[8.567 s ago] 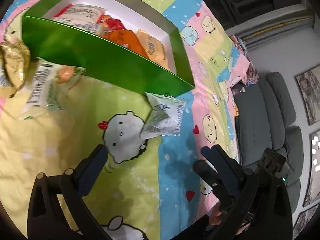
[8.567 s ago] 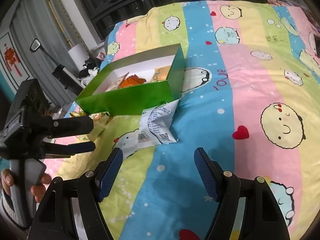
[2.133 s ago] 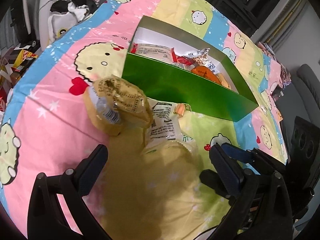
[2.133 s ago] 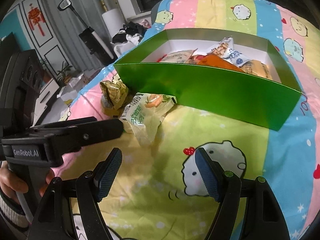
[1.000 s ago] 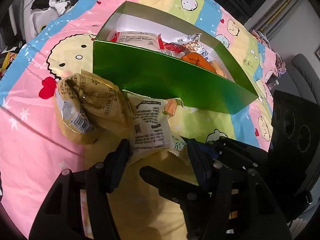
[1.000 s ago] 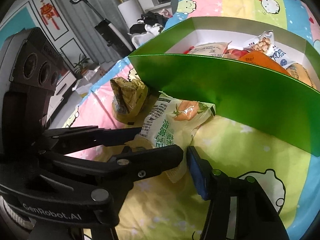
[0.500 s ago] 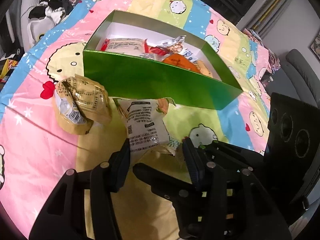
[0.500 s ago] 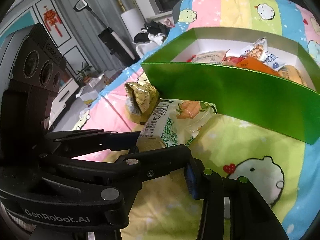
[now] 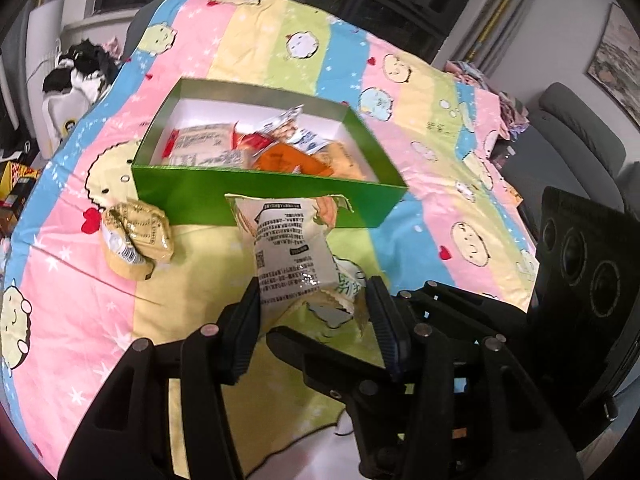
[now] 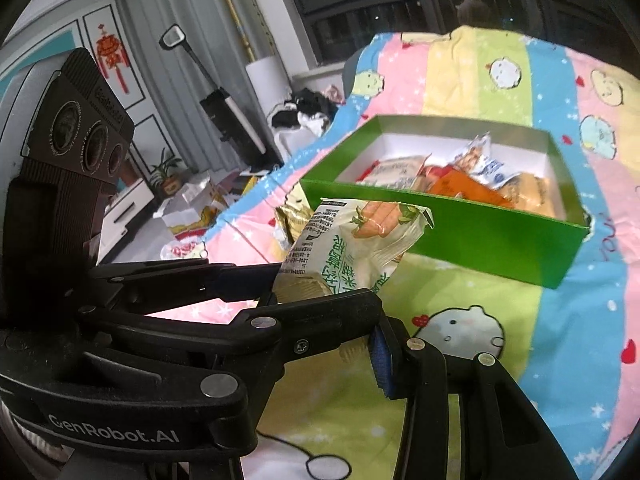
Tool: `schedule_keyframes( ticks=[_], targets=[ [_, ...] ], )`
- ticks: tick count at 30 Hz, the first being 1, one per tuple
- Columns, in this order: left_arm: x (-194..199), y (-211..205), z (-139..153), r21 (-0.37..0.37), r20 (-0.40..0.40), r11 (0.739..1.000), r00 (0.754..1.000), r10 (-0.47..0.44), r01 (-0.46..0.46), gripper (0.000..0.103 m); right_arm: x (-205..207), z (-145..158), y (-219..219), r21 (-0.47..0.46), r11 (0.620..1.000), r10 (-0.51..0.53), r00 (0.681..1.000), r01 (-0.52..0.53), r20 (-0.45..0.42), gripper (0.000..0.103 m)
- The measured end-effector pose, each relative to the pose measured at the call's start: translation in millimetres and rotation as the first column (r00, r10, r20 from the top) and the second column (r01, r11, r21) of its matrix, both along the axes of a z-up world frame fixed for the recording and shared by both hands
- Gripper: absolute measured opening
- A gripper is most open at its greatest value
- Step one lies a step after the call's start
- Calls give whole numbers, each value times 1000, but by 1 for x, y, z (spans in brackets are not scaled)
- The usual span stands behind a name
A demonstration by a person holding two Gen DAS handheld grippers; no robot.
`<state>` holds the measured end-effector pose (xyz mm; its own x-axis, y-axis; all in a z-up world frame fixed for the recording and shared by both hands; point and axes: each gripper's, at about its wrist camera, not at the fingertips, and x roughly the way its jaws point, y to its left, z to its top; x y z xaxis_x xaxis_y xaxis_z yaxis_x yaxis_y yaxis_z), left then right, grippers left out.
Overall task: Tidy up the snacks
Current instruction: 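Carry the carrot-print packet over the green box with the left gripper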
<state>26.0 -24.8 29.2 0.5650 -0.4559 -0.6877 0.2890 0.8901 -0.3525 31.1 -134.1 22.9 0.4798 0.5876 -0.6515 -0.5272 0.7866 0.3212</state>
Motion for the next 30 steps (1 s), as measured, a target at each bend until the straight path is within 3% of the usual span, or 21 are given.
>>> schedule_keyframes(
  ticks=[18,30],
  targets=[
    [-30,-23,49,-37,116,997,991,-60,64,51,-33,55,-23,-19,997,-73,990,76,120,45],
    [-31,-29,62,-49,144,995,987,-77,85,51,-34,66,-30,-21,994,-98,982,103,159,45]
  ],
)
